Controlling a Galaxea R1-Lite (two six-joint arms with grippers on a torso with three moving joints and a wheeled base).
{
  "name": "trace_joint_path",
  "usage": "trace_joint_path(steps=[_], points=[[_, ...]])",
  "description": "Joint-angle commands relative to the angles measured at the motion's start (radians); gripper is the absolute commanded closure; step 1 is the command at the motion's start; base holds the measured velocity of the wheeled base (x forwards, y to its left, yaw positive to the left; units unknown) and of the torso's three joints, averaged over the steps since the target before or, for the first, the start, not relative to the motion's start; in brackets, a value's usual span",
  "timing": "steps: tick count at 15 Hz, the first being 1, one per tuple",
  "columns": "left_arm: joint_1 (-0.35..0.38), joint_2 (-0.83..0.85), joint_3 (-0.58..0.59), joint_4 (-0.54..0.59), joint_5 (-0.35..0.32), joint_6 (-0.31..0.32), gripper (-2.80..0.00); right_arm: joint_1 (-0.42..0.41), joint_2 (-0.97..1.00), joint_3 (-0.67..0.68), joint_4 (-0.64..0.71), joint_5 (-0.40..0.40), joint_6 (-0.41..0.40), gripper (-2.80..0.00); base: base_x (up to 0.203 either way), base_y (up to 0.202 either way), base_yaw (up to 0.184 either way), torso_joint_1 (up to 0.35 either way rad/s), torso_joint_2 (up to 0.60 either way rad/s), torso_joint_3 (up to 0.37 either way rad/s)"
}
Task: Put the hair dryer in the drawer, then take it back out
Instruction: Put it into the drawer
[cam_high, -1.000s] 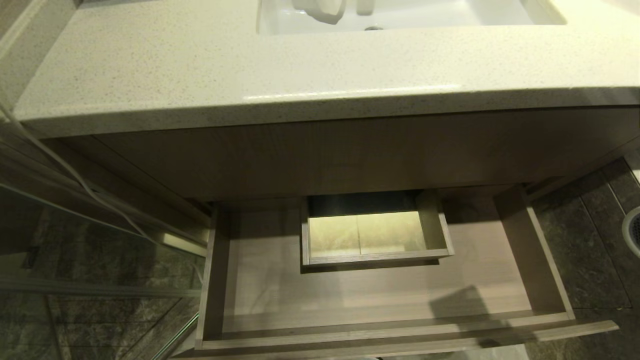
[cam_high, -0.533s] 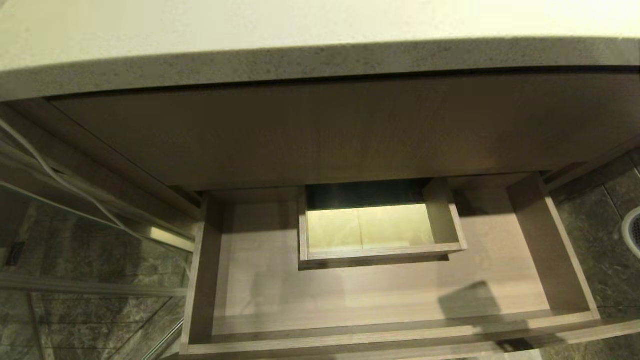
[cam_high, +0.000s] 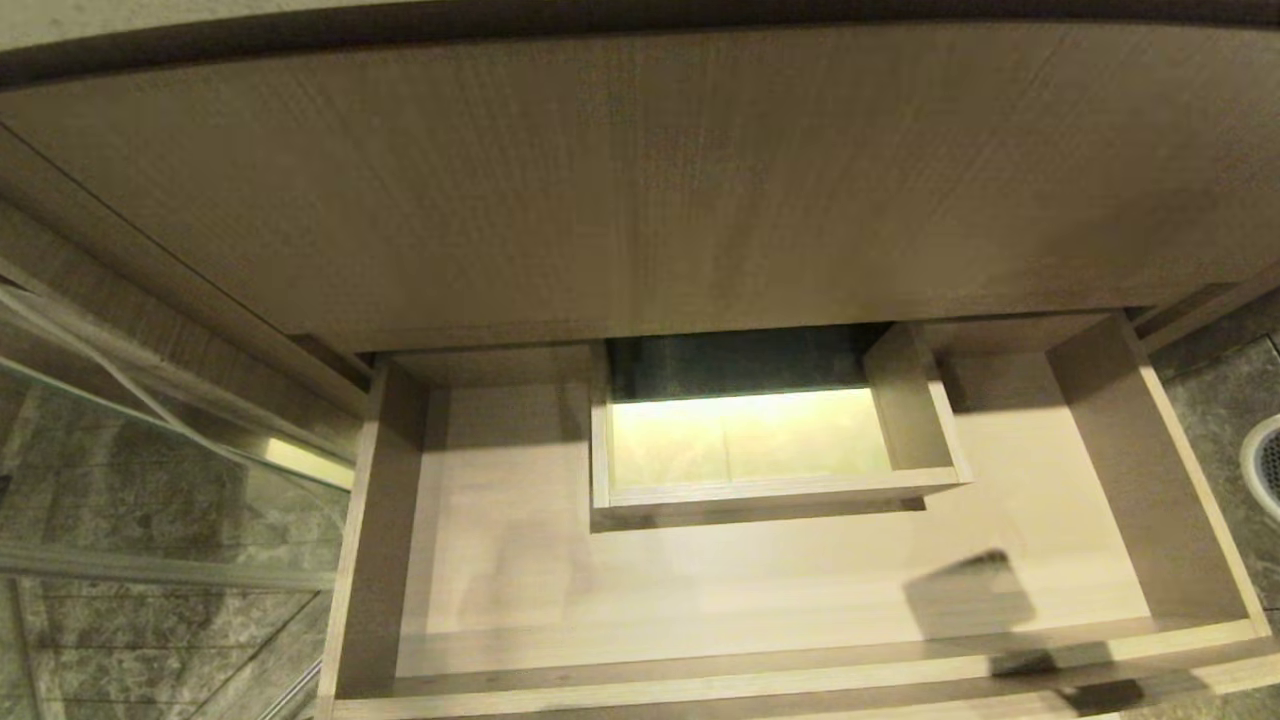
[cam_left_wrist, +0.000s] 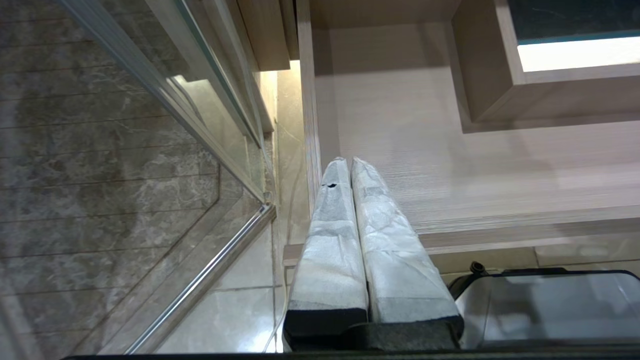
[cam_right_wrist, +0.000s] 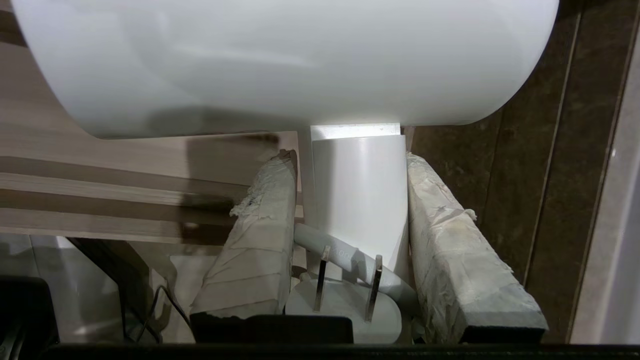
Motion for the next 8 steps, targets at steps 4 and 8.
trace_joint_path(steps=[4,8], points=[[0.000,0.000,0.000,0.000,0.000,0.000,0.00,-0.001,0.036,-0.001,0.009,0.000,0.001,0.00,0.000,0.000,0.000,-0.187,0.40,0.202],[0.000,0.000,0.000,0.000,0.000,0.000,0.00,-0.046,0.168,-0.068,-0.006,0.000,0.000,0.00,0.000,0.000,0.000,-0.029,0.07,0.038]])
